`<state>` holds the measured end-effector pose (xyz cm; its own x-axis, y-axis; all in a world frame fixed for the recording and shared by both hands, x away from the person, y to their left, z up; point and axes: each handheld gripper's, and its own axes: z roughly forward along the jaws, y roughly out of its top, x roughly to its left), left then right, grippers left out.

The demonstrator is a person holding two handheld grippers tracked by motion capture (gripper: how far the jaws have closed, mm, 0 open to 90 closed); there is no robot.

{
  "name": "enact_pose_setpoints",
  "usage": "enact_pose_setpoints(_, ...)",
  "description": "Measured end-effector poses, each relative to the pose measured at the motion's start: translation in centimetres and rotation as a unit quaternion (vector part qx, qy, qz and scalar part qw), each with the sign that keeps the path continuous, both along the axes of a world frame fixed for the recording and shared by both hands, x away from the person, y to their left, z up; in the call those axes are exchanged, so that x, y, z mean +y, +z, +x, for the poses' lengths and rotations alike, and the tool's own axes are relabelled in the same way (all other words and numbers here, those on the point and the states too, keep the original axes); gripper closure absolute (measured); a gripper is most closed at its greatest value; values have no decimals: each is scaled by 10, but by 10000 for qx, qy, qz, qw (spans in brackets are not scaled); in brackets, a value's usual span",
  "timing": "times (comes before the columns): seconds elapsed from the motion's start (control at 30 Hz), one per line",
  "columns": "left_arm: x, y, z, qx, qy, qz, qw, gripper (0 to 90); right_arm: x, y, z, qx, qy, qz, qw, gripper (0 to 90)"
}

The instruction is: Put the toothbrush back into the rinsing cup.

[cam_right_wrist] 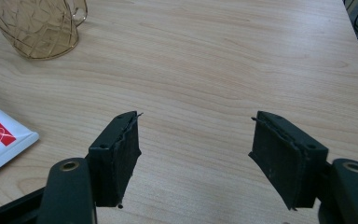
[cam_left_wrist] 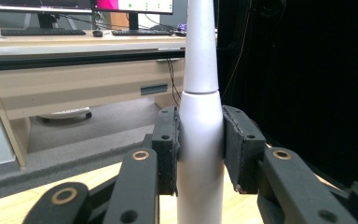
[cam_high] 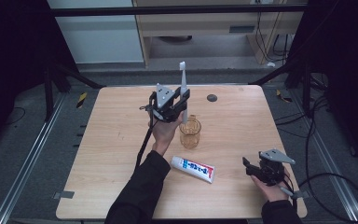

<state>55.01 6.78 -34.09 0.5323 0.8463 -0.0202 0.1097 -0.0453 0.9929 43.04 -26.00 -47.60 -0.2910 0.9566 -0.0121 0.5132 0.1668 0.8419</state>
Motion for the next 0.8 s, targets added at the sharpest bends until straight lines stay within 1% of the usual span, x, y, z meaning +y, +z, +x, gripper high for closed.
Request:
enact_pose_setpoints(0.07, -2, -3, 1, 19, -42, -7, 10000, 674, 0, 0, 0, 16, 4, 9, 10000, 318)
enact_pose_setpoints(0.17, -4, -7, 1, -8, -67, 5, 10000, 674, 0, 0, 0, 5, 9, -8, 10000, 318)
enact_pose_setpoints(0.43, -7, -18, 0, -8, -149, 77, 9999, 674, 1, 0, 0, 3, 21, -1, 10000, 319)
enact_pose_setpoints(0.8, -4, -37, -3, 112, -208, 144, 9996, 674, 1, -1, 0, 21, 18, -36, 10000, 320)
